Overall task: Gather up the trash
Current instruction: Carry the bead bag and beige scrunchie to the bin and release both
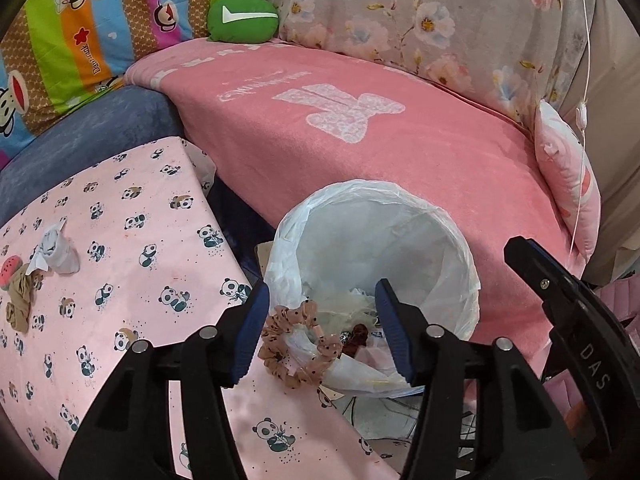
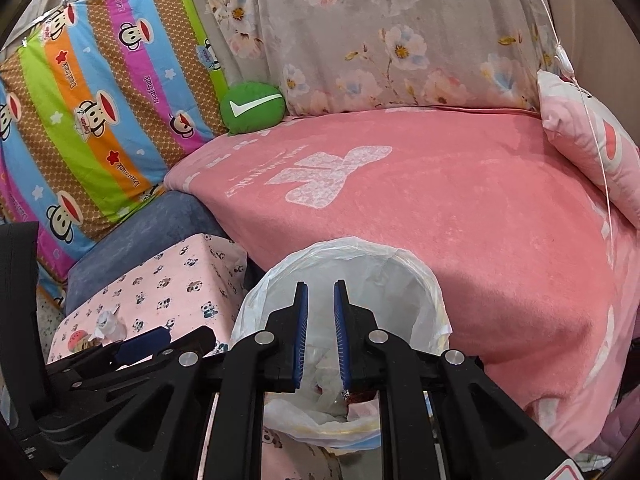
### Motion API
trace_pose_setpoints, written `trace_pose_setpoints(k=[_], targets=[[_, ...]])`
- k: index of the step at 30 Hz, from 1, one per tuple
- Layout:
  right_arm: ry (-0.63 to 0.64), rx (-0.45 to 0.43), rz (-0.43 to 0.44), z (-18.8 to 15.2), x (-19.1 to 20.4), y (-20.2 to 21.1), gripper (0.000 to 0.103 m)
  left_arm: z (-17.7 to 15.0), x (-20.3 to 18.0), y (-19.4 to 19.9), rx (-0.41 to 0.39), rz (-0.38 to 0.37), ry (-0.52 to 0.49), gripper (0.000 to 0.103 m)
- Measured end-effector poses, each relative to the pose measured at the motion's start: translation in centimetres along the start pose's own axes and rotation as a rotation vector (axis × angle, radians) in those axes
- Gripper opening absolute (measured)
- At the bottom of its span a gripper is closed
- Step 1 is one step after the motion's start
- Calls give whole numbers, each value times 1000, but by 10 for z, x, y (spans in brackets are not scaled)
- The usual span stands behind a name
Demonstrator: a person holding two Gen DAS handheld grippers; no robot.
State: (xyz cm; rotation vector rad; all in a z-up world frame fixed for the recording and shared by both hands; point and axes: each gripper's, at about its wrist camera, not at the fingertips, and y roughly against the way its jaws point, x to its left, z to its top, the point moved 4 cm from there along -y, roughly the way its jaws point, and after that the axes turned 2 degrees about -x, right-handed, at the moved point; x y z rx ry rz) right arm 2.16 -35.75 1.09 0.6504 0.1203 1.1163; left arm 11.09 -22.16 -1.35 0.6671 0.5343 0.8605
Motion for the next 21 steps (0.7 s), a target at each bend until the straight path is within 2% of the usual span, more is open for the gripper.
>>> trace_pose_setpoints(k=[7, 10, 16, 18, 21], targets=[[7, 30, 7, -10, 2, -9, 13, -10, 27, -3, 19, 35, 63, 52], [14, 50, 30, -16, 7, -12, 18, -15, 43, 0, 19, 52, 92, 52], [70, 144, 80, -51, 32, -32, 20, -29, 73, 4, 32, 104, 138, 52], [82, 177, 101, -64, 42, -40, 28, -35, 82, 5, 37, 121, 142, 52], [112, 211, 117, -80, 59, -52, 31, -42, 96, 5, 48, 139, 154, 52]])
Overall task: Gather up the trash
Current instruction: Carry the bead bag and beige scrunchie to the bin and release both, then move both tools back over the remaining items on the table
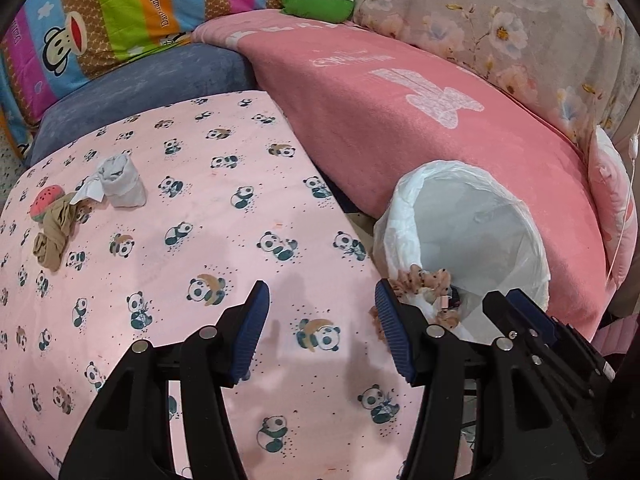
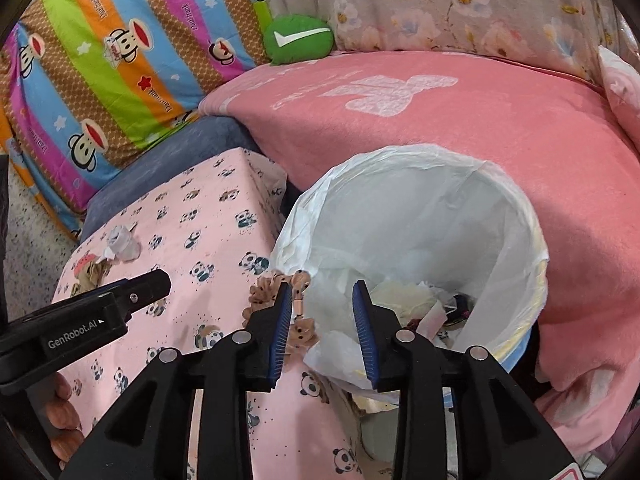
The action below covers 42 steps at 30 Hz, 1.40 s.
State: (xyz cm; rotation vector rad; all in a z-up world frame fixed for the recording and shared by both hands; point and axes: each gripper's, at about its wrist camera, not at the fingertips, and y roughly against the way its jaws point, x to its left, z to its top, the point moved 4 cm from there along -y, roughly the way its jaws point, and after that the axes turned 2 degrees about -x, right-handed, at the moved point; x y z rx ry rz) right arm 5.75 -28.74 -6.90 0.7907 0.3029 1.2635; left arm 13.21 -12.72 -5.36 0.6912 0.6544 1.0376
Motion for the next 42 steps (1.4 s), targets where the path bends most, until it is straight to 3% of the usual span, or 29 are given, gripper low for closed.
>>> trace_pose_setpoints(k=[7, 10, 11, 12, 20, 21, 24, 26, 30, 42], targets=[[12, 63, -4, -11, 12, -35, 31, -7, 23, -3, 18, 18, 26, 52], [14, 89, -5, -15, 11, -45, 17, -7, 27, -4, 21, 17, 34, 52], [13, 98, -5, -16, 11, -48, 7, -7, 28, -5, 22, 16, 36, 52], [7, 103, -5, -16, 10, -49, 7, -6, 29, -6, 24, 17, 38, 52], [-35, -7, -82, 20, -15, -20, 7, -5, 35, -7, 23, 11, 51, 52], [-46, -24, -102, 25, -20, -16, 7, -5, 35, -6, 23, 11, 52, 52], [-74, -68, -164, 36, -32, -7, 22, -5, 38, -5, 22, 8, 60, 52], [-77, -76, -149, 38, -31, -3, 33, -5, 40, -4, 21, 8, 65, 52], [-47, -70, -113, 34, -14, 0, 33, -5, 45, -1, 14, 14, 81, 57], [68, -45, -38, 20, 54, -1, 42, -7, 80, 13, -7, 32, 136, 58]])
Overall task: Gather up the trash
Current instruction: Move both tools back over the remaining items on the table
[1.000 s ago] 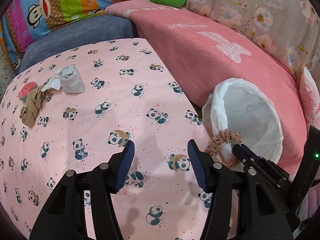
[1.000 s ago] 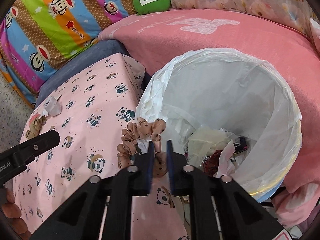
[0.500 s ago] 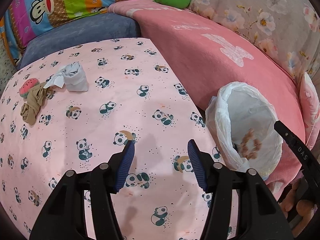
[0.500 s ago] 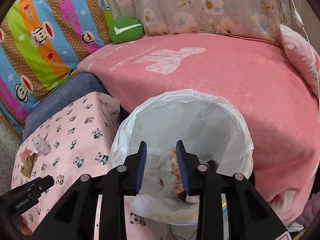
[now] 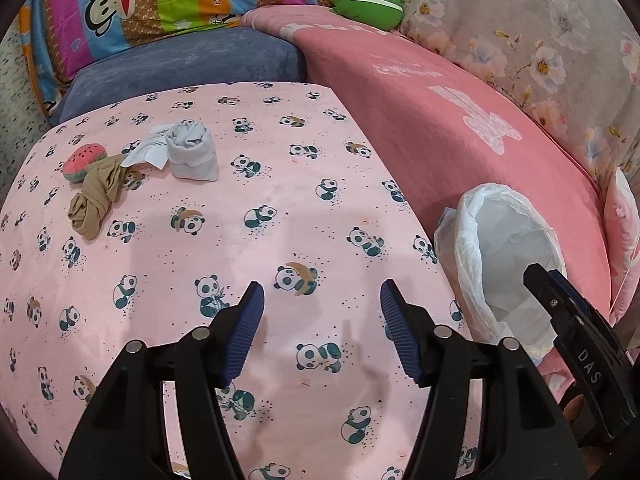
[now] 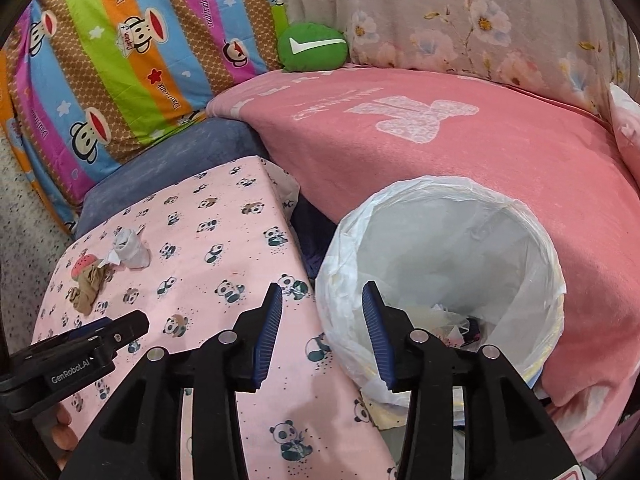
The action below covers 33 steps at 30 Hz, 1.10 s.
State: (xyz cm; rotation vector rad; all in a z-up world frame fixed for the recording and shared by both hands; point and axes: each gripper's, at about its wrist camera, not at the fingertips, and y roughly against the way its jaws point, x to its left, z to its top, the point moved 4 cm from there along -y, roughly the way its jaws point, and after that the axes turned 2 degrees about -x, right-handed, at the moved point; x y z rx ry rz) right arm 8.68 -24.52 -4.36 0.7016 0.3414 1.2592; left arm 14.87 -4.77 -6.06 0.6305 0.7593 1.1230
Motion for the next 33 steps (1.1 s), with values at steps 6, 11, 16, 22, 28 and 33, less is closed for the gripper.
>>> trace_pose_setpoints(k=[6, 11, 16, 22, 28, 33], targets=[[39, 2, 24, -2, 31, -1, 49, 2, 30, 5, -6, 34, 37, 58], [75, 10, 46, -3, 58, -4, 50, 2, 57, 9, -13, 50, 79, 58], [119, 23, 65, -6, 86, -9, 51, 2, 84, 10, -13, 62, 121, 58], [153, 43, 85, -10, 114, -18, 51, 1, 113, 9, -14, 89, 160, 58], [189, 64, 109, -14, 143, -31, 51, 1, 148, 5, -14, 141, 185, 63], [206, 83, 142, -13, 170, -47, 52, 7, 179, 1, -16, 219, 182, 69]])
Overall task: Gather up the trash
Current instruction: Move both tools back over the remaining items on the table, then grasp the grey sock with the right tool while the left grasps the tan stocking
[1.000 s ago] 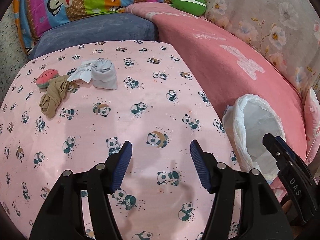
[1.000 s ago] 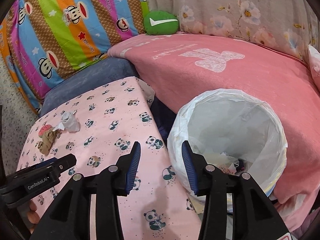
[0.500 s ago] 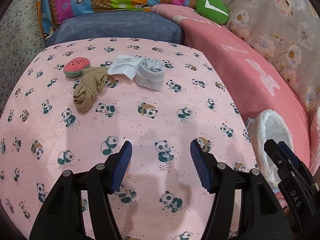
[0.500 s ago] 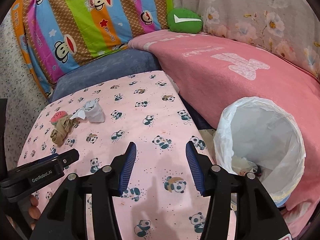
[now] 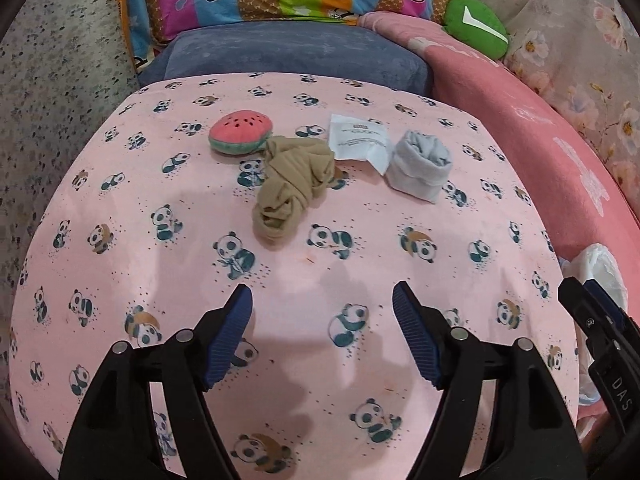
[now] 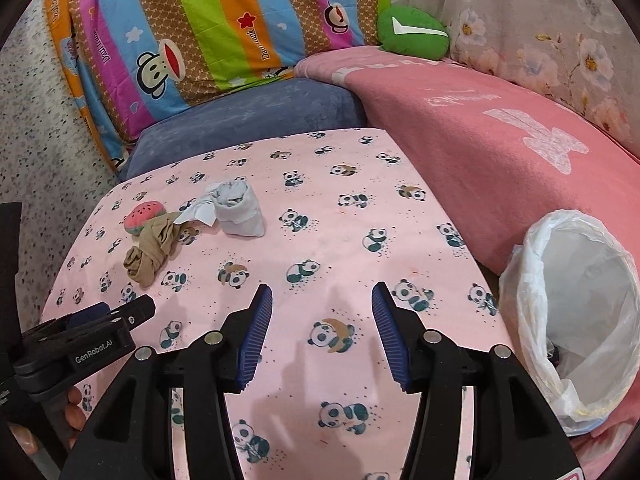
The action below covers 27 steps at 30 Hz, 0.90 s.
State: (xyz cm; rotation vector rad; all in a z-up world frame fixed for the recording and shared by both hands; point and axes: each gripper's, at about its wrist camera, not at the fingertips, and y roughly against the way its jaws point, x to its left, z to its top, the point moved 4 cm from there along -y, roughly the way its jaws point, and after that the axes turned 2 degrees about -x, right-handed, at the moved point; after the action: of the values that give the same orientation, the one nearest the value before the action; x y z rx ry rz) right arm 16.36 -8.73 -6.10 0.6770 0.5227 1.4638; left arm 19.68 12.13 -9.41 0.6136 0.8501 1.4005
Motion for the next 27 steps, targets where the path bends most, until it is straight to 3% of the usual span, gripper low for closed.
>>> trace_pose_setpoints(k=[5, 8, 18, 25, 27], targets=[[18, 3, 34, 13, 24, -24, 58, 20, 18, -12, -4, 31, 3, 72], [28, 8, 47, 22, 37, -42, 61, 32, 23, -21, -6, 36, -4, 82], [47, 11, 78, 50, 66, -93, 63, 55, 27, -58, 8, 39, -29, 81], [44, 28, 85, 57, 73, -120, 63, 58, 28, -69, 19, -22, -3, 65], [46, 31, 87, 56, 75, -125, 56, 57, 28, -70, 25, -43, 0, 56]])
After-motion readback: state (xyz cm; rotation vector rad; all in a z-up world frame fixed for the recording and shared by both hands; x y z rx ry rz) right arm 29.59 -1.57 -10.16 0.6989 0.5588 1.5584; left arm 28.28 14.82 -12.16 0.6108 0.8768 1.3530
